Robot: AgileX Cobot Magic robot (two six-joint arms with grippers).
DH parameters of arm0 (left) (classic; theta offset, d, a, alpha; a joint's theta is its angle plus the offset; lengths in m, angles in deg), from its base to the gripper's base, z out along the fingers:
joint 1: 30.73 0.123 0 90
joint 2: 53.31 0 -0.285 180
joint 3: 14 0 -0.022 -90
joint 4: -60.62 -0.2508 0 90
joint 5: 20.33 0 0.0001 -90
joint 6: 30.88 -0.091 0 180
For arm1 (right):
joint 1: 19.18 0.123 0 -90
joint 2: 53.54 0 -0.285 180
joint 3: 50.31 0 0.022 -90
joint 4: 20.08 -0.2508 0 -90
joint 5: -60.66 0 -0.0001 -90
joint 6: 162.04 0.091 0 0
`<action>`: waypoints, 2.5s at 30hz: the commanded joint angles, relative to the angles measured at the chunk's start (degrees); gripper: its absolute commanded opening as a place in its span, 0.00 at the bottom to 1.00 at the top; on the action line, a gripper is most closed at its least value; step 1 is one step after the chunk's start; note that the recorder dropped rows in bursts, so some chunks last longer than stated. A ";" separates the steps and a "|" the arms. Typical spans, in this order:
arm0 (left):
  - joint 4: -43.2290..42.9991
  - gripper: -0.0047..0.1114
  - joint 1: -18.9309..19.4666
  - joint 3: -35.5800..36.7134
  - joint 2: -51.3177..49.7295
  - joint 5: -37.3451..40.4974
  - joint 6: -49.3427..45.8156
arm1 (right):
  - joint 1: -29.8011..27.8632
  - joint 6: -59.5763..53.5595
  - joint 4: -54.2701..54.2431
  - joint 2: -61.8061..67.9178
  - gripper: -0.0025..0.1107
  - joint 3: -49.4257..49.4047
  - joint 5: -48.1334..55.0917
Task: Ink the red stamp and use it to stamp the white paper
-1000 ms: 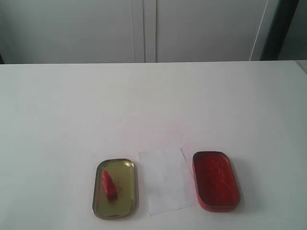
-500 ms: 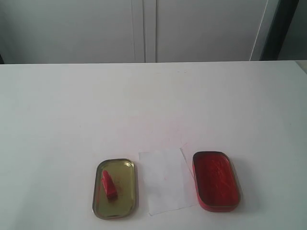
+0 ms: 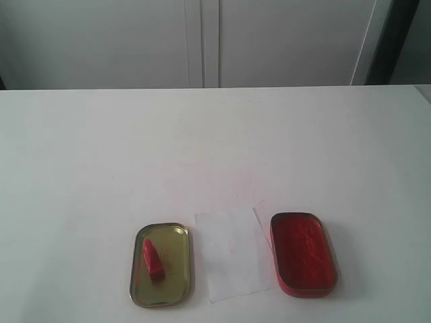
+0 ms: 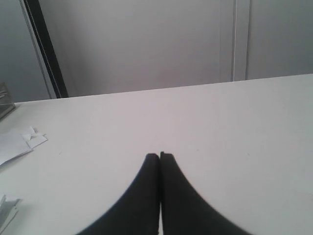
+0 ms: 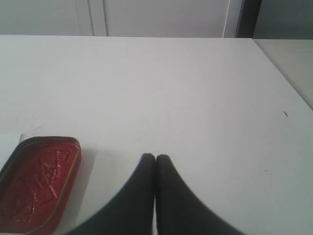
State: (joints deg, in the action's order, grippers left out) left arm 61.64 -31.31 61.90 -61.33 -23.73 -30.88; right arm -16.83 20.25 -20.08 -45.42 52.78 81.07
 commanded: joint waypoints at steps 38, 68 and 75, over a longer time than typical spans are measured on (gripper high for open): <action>0.43 0.04 -0.16 -33.66 -30.04 54.28 0.00 | -0.15 1.35 0.43 -0.33 0.02 -0.31 -0.91; 7.57 0.04 -0.16 -34.12 -56.90 54.89 -4.00 | -0.15 1.35 0.43 -0.33 0.02 -0.31 -0.91; 7.84 0.04 -0.16 -34.12 -58.35 54.17 -4.74 | -0.15 1.35 0.43 -0.33 0.02 -0.31 -0.91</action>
State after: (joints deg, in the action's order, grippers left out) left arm 68.54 -31.31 28.11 -119.25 30.12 -34.97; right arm -16.83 21.45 -20.08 -45.42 52.78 81.07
